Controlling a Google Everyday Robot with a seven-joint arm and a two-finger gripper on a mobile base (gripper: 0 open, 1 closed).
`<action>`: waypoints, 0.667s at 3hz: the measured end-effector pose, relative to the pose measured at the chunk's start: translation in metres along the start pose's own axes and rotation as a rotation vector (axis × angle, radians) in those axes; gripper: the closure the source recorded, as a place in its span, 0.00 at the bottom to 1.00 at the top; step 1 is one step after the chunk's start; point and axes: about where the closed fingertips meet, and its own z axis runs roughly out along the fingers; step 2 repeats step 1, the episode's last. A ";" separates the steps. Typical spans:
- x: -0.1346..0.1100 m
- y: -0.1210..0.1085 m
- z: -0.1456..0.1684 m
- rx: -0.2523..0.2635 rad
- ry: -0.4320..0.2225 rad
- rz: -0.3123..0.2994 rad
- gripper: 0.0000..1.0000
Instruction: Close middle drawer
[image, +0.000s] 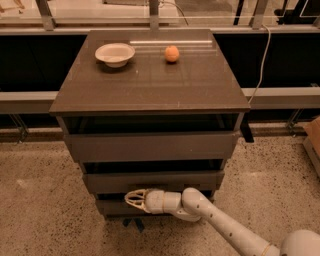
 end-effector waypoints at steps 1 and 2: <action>-0.008 0.034 -0.027 0.024 0.017 0.038 1.00; -0.008 0.034 -0.027 0.024 0.017 0.038 1.00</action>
Offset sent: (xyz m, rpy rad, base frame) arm 0.0000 0.0000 0.0000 0.0000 0.0000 0.0000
